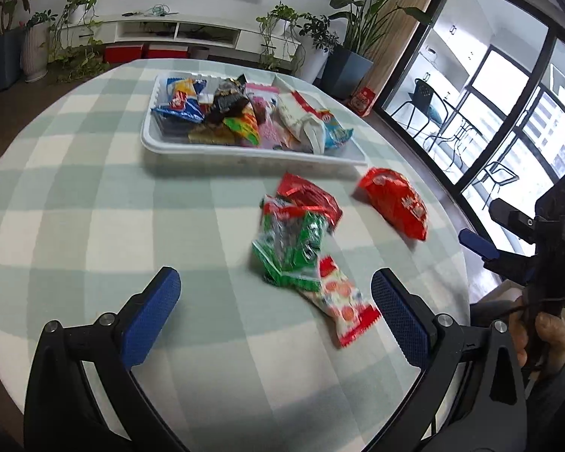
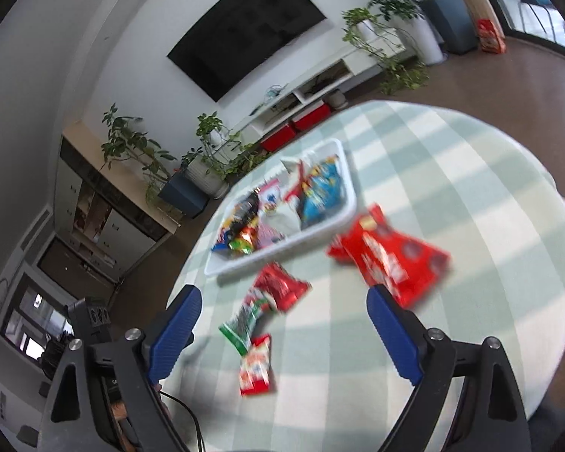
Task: Organize snacks
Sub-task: 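Withdraw both tools from the tray toward the remaining snacks, then lower the left tool onto the red-white fruit candy packet and grasp it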
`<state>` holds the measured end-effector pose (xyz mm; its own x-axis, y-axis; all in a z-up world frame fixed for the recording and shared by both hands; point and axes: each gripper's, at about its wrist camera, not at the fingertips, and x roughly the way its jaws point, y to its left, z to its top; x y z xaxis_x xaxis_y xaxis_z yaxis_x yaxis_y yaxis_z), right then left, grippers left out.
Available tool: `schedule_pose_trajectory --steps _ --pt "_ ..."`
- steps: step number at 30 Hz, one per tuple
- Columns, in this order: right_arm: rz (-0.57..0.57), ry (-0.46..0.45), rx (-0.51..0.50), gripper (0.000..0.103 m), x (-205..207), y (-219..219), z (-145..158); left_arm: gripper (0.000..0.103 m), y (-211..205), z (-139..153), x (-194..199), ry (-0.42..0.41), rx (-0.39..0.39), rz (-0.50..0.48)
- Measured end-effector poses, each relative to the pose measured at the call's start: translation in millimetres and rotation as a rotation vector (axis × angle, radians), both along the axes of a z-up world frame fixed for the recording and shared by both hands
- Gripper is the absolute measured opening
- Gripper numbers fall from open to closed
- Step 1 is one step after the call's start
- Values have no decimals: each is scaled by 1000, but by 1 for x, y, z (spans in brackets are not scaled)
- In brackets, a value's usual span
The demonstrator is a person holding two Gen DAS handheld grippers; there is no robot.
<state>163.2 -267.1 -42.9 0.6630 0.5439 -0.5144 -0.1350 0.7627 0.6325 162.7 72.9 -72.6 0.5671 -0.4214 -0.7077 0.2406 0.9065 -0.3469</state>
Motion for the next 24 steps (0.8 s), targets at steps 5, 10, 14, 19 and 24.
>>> schedule_pose_trajectory --steps 5,10,14,19,24 --pt "-7 30 5 92 -18 -3 -18 103 -26 -16 -22 72 21 -30" --pt "-27 -6 -41 92 -24 -2 -16 103 -48 -14 -21 76 67 -33" --pt "-47 -4 -33 92 -26 -8 -19 102 -67 -15 -5 93 118 -34" --pt "-54 -10 -26 92 -27 -12 -19 102 -88 -20 15 119 144 -44" --pt "-47 -18 -19 92 -29 -14 -18 99 -105 -30 27 122 226 -58"
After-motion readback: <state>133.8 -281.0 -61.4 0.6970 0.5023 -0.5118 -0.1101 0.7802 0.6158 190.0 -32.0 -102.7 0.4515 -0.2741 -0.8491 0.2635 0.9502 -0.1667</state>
